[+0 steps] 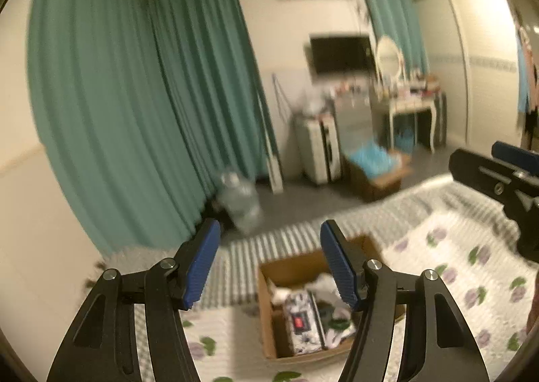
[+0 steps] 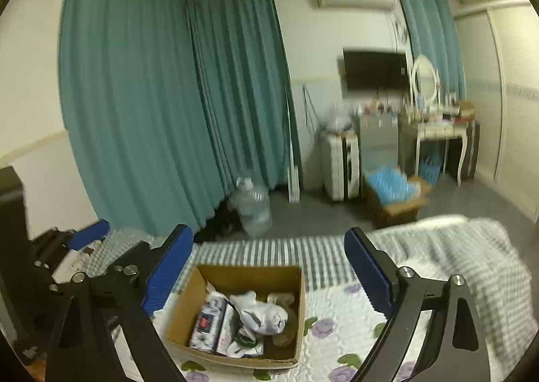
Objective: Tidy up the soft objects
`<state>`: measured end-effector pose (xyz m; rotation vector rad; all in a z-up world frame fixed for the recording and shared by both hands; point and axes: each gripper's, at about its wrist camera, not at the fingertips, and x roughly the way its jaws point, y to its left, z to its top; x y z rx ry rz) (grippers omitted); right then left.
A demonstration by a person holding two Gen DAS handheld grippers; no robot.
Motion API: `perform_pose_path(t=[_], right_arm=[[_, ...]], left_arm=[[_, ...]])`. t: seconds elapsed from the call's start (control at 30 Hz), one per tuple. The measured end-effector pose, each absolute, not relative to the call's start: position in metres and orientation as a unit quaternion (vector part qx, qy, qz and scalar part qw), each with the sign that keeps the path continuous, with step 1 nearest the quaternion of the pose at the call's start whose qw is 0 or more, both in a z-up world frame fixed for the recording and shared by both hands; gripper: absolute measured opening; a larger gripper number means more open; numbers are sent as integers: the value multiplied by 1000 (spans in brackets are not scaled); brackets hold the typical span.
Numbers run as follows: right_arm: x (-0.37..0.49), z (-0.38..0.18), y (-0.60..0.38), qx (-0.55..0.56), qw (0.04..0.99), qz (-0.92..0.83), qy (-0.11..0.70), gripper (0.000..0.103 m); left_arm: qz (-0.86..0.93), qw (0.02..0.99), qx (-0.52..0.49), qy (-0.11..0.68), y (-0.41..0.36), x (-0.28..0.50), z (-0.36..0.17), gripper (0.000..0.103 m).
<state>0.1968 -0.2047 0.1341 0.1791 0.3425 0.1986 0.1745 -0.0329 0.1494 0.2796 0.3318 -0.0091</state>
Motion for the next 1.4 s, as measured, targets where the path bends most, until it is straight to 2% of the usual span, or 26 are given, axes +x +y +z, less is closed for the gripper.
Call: perform_pose_path(t=[0.03,0.07,0.13,0.27,0.5,0.73,0.93,1.03,1.2,1.4], right_arm=[[180,150,-207,85,980,97,154,96],[166,162,-209,83,982,96,141,96],[133,184,-214,76,986,93,112,102],[68,217,-219,50,994,80,62,102],[-18,218,-225,17,996,83,3,103],[-17,143,-234,36,991,129,18,103],[41,43,-218,29,985,149,87,103],[67,0,-214,35,980,154,125,103],[82,-26,-217,36,978,144,149,103],[84,-23,-220,43,979,136,148,103]], left_arm=[[-1,980,136,146,-33,158,162,81],[1,984,130,124,-31,141,175,83],[7,989,121,83,-28,109,193,83],[3,994,104,31,-23,52,211,84],[-8,997,71,8,-12,8,188,84],[32,997,63,16,-17,18,106,84],[37,991,77,106,-26,61,18,84],[42,987,64,141,-24,72,-3,84],[42,983,47,174,-20,75,-19,84],[37,982,50,176,-16,67,-29,84]])
